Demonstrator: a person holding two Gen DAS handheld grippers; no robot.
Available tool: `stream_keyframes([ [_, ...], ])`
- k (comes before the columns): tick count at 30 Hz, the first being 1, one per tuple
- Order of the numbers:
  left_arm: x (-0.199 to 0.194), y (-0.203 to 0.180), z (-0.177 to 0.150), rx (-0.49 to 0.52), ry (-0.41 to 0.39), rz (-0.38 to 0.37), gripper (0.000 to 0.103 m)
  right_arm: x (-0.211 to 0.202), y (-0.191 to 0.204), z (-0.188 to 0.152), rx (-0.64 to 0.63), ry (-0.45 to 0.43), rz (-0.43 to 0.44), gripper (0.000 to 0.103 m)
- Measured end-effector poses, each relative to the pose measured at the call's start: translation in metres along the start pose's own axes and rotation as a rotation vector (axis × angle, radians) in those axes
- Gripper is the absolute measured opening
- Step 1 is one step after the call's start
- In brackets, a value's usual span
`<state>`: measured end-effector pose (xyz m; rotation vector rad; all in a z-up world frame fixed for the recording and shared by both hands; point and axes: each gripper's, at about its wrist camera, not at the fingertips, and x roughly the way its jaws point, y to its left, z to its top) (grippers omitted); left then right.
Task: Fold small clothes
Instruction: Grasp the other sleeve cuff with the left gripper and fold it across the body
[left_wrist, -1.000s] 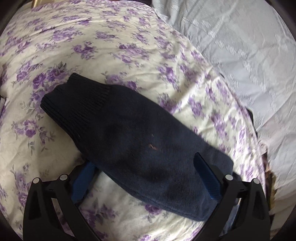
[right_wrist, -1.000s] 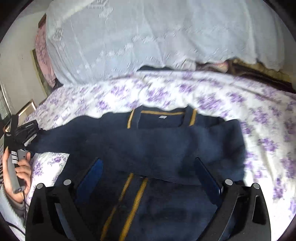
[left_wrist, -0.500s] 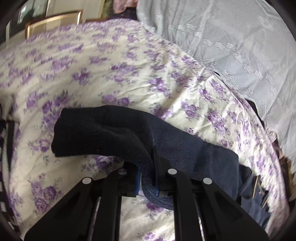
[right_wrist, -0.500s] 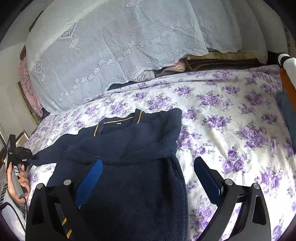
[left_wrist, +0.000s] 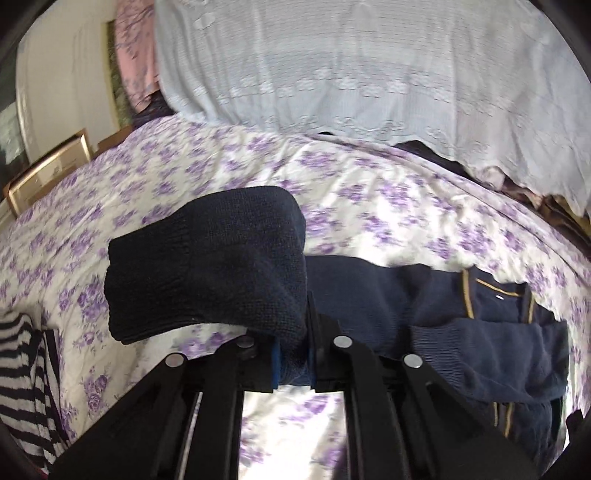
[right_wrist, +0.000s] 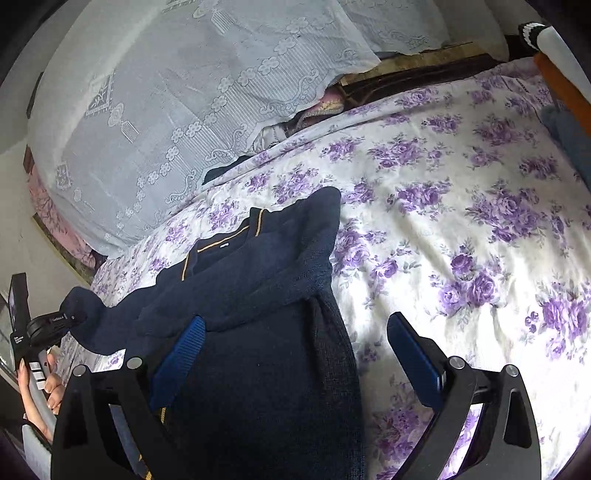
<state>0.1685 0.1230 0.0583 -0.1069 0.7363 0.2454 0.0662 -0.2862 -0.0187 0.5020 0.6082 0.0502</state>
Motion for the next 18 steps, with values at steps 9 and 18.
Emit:
stream_keyframes([
  [9, -0.032, -0.105, -0.003, 0.215, -0.057, -0.071, 0.009, -0.005, -0.001, 0.004, 0.010, -0.018, 0.030, 0.099],
  [18, -0.032, -0.200, -0.030, 0.387, -0.055, -0.124, 0.009, -0.005, -0.019, 0.010, 0.099, -0.031, 0.042, 0.099],
])
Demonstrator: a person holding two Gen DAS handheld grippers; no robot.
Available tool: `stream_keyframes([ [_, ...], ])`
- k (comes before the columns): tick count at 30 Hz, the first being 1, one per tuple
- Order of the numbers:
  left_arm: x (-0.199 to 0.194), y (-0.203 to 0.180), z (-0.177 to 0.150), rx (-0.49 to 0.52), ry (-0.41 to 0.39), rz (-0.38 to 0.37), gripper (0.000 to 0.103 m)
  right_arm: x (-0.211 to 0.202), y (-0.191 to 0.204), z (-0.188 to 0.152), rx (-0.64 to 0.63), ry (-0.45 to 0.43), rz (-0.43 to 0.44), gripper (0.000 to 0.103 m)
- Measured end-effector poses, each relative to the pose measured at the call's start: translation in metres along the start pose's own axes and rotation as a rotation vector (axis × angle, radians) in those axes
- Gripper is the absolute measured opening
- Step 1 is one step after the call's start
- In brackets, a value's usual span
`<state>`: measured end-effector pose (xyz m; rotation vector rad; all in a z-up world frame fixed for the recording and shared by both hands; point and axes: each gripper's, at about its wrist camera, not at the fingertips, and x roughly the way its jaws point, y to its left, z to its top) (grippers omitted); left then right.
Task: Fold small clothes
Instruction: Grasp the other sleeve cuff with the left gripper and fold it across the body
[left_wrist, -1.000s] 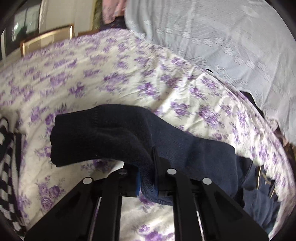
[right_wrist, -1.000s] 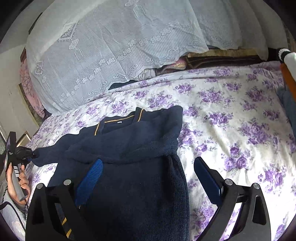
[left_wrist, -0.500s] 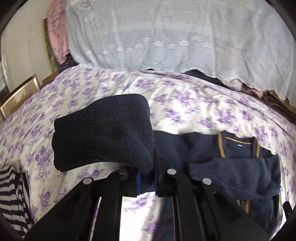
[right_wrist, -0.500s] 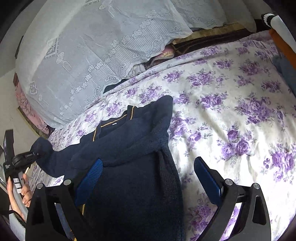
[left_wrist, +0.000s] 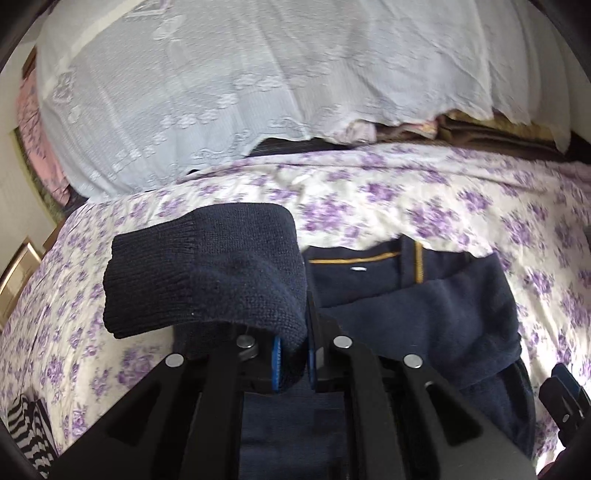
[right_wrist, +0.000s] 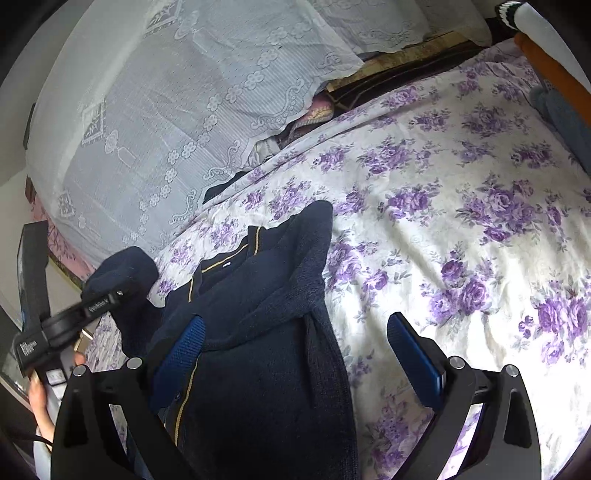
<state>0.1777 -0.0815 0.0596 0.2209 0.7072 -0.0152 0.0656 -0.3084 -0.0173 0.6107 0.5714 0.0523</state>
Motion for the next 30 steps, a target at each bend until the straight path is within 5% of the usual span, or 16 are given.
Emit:
stream_keyframes([
  [7, 0.037, -0.071, -0.034, 0.184, 0.102, -0.023, 0.012, -0.002, -0.018, 0.007, 0.085, -0.022, -0.006, 0.099],
  [10, 0.045, -0.076, -0.045, 0.223, 0.126, -0.013, 0.026, -0.002, -0.026, 0.009, 0.116, -0.022, -0.002, 0.099],
  [11, 0.043, -0.074, -0.045, 0.223, 0.119, 0.011, 0.054, -0.002, -0.027, 0.009, 0.121, -0.023, -0.003, 0.099],
  [12, 0.038, -0.070, -0.043, 0.214, 0.110, 0.005, 0.092, -0.002, -0.026, 0.009, 0.117, -0.023, -0.004, 0.099],
  [13, 0.032, -0.065, -0.041, 0.205, 0.093, -0.011, 0.099, -0.002, -0.025, 0.009, 0.110, -0.022, -0.005, 0.099],
  [17, -0.010, -0.042, -0.044, 0.240, -0.038, -0.027, 0.099, -0.003, -0.015, 0.009, 0.054, -0.021, -0.003, 0.099],
  [22, -0.029, 0.015, -0.057, 0.212, -0.089, 0.012, 0.099, -0.009, 0.033, 0.007, -0.153, -0.023, 0.017, 0.095],
  [30, 0.058, 0.133, -0.057, -0.190, 0.150, 0.085, 0.099, 0.041, 0.163, -0.009, -0.542, 0.060, -0.017, 0.095],
])
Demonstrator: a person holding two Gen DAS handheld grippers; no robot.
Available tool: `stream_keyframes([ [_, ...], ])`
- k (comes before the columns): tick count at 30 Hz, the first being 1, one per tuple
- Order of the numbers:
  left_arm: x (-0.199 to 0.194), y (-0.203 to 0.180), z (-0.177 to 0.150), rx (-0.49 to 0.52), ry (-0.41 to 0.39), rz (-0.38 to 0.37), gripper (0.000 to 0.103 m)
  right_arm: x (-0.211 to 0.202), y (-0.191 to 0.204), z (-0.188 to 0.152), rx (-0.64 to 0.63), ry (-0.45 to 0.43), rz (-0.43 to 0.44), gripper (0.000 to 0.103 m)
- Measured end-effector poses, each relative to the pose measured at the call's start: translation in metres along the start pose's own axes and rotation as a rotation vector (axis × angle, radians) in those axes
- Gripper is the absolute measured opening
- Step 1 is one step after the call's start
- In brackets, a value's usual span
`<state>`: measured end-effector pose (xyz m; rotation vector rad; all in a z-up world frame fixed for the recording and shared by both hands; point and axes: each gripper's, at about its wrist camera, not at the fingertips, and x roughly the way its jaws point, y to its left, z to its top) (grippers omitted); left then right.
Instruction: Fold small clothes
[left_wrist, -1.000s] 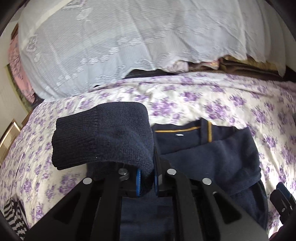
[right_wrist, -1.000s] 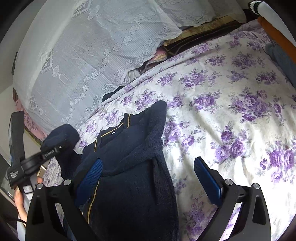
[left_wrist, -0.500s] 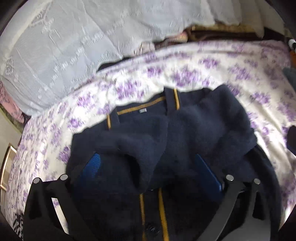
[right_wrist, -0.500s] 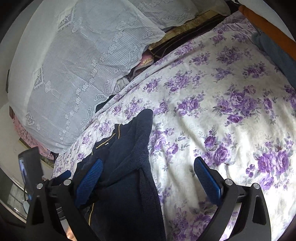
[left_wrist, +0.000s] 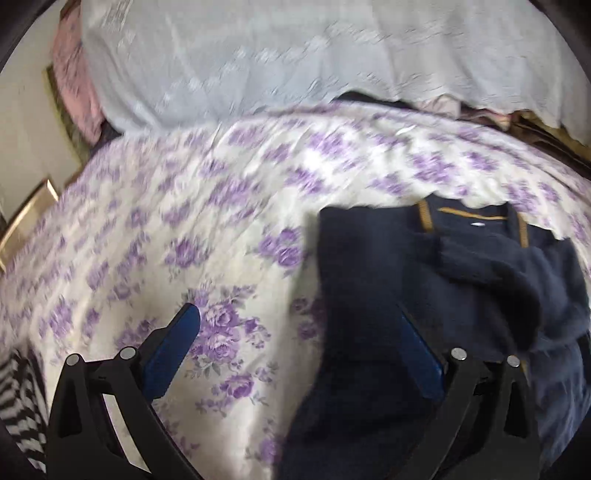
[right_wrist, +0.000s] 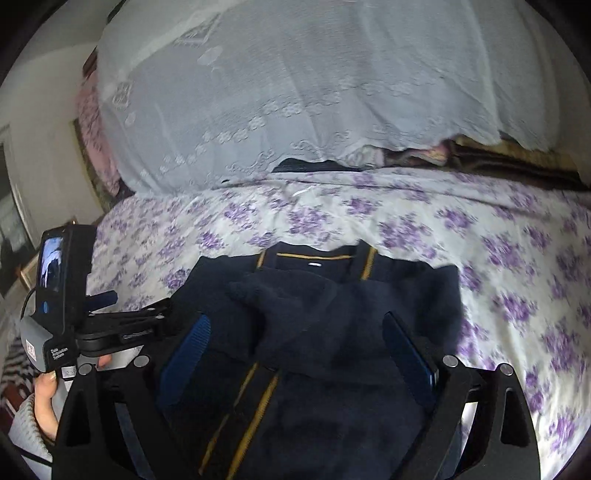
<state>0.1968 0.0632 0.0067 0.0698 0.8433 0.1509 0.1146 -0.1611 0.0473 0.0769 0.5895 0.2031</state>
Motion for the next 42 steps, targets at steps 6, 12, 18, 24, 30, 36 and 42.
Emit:
stream_keyframes([
  [6, 0.037, 0.018, -0.005, -0.108, 0.094, -0.088, 0.099, 0.081, 0.085, 0.007, -0.325, 0.139, -0.139, 0.088],
  [12, 0.035, 0.009, -0.002, -0.065, 0.079, -0.033, 0.099, 0.101, 0.034, 0.011, -0.113, 0.169, -0.137, 0.014],
  [18, 0.033, 0.004, -0.003, -0.040, 0.075, -0.032, 0.099, 0.058, -0.090, -0.013, 0.329, 0.133, -0.105, 0.044],
  [24, 0.017, 0.002, -0.001, -0.005, 0.044, 0.013, 0.099, 0.016, -0.119, -0.027, 0.437, 0.012, -0.097, 0.035],
  [30, -0.001, -0.019, 0.035, 0.010, 0.004, -0.046, 0.099, 0.039, -0.079, 0.012, 0.234, 0.030, -0.069, 0.035],
  [36, 0.052, -0.070, 0.023, 0.137, 0.043, -0.046, 0.099, 0.098, -0.071, -0.004, 0.191, 0.191, -0.077, 0.053],
  [42, 0.022, -0.054, 0.012, 0.125, 0.018, -0.091, 0.088, 0.046, -0.057, -0.011, 0.136, 0.096, -0.089, 0.061],
])
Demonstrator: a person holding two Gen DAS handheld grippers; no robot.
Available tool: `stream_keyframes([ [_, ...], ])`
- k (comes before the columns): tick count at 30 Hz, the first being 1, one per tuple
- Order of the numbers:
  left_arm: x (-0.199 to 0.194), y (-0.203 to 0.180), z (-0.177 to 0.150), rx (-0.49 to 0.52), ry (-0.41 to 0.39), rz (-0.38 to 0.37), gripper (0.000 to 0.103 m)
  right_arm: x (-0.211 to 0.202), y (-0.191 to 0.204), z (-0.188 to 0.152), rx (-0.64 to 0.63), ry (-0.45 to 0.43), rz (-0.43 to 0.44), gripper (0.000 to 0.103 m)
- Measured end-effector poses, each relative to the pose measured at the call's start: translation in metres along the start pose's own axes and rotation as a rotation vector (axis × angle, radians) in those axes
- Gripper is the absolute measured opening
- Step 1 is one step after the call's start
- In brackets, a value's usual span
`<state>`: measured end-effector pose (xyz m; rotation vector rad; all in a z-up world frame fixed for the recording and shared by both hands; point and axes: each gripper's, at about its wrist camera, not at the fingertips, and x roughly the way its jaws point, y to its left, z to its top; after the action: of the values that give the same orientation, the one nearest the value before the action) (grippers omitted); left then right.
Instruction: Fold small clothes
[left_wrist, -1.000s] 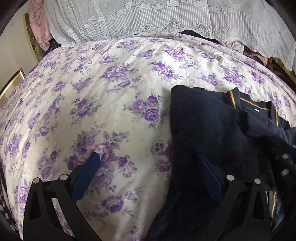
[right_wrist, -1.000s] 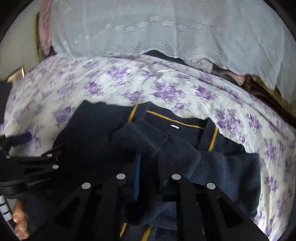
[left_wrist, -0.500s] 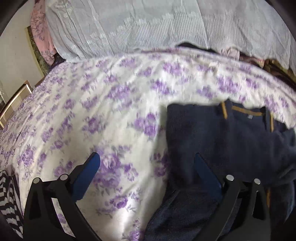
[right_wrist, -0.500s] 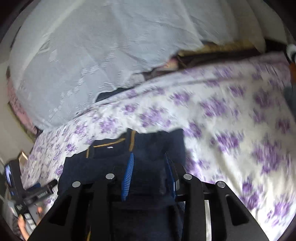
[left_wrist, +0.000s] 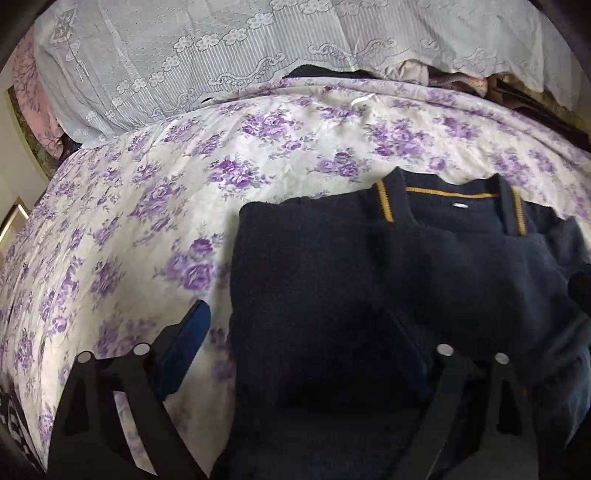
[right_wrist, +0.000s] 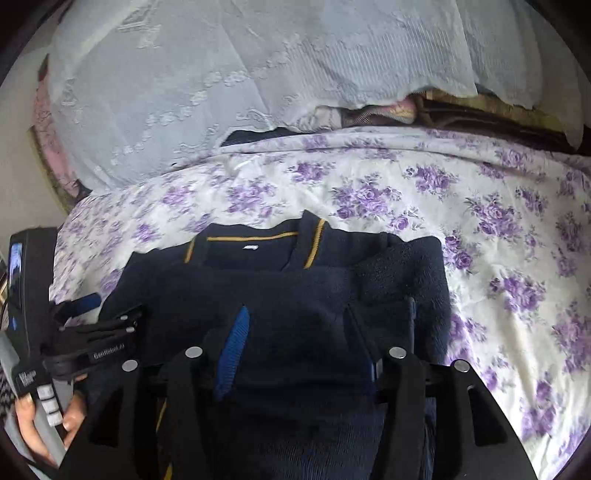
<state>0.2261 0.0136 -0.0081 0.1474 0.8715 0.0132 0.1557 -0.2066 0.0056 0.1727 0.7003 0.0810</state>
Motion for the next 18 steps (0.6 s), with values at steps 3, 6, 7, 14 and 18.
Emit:
stream_keyframes([
  [3, 0.000, 0.003, -0.009, -0.006, 0.046, -0.001, 0.095, 0.021, -0.006, -0.013, -0.006, 0.112, 0.014, 0.073],
  [6, 0.001, 0.008, -0.018, -0.029, 0.044, -0.007, 0.097, 0.011, -0.006, -0.011, 0.015, 0.082, 0.015, 0.070],
  [7, -0.005, 0.014, -0.019, -0.052, 0.045, -0.024, 0.096, 0.001, -0.005, -0.013, 0.018, 0.053, 0.003, 0.070],
  [14, -0.014, 0.021, -0.062, -0.022, 0.114, -0.008, 0.099, -0.003, -0.010, -0.045, 0.001, 0.156, 0.030, 0.077],
  [18, -0.034, 0.034, -0.072, -0.082, 0.102, -0.067, 0.098, -0.037, -0.018, -0.050, 0.069, 0.089, 0.058, 0.077],
])
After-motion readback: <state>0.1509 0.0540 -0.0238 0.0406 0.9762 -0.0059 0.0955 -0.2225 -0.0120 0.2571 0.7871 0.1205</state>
